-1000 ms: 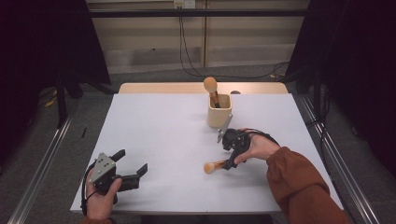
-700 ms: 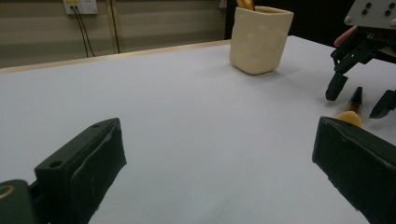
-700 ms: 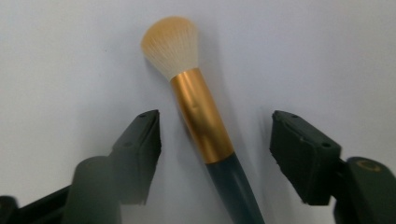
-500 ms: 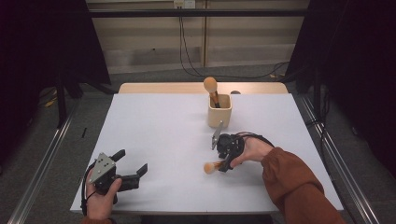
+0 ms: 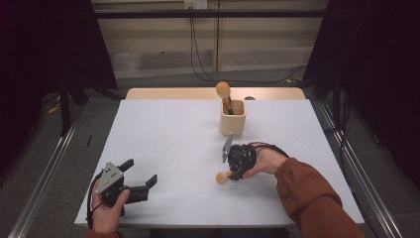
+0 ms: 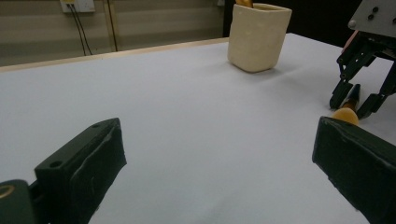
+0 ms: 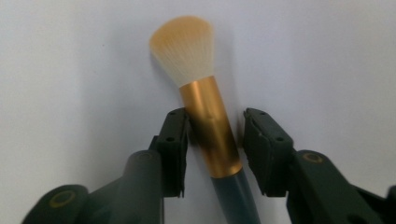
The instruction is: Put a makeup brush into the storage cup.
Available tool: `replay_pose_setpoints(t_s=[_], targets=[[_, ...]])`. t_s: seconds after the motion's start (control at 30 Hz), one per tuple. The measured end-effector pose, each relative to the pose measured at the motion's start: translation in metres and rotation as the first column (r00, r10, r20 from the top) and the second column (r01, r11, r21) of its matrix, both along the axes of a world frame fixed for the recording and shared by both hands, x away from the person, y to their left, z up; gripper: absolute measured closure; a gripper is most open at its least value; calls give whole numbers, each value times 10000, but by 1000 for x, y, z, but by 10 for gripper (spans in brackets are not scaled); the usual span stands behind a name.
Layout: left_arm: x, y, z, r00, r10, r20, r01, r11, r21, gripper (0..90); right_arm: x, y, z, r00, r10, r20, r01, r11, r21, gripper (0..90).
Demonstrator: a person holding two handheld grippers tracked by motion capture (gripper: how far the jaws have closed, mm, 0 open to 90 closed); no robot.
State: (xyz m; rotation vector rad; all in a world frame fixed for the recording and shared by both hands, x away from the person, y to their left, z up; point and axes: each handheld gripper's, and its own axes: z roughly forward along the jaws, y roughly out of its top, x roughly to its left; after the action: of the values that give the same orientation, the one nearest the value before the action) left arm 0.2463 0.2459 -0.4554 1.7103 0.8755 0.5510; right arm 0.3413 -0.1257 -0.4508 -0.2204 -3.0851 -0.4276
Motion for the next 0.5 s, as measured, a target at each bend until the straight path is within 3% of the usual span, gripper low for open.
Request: replay_pose_setpoints(t_s=[0.5], targets=[[0, 1, 0, 10000, -17, -17, 17, 10000, 7, 24, -1, 2, 1, 9994, -280, -189, 278, 9996, -63, 744]])
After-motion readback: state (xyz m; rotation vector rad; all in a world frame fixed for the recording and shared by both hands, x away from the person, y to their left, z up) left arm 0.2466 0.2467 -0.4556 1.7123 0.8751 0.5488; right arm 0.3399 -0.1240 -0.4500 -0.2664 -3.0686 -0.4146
